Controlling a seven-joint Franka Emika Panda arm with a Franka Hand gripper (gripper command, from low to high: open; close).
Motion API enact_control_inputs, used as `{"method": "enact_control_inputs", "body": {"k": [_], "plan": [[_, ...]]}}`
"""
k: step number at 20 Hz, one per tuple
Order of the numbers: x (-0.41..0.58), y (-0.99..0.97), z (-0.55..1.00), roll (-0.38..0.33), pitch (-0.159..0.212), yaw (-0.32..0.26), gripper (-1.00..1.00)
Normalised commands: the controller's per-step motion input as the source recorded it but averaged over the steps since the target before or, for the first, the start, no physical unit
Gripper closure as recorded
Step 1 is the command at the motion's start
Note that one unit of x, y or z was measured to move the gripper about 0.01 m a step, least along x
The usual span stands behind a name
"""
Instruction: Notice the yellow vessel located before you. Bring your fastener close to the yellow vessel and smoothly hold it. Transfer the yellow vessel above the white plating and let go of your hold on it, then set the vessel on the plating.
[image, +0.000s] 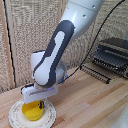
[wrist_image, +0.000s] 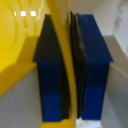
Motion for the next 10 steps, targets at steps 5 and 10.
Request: {"method": "enact_control_inputs", "body": {"k": [5, 10], "plan": [[0.221, -0.01, 0.27, 0.018, 0.002, 0.056, -1.0], [0.322, -0.03, 0.6, 0.01, 0.014, 0.012, -1.0]]}}
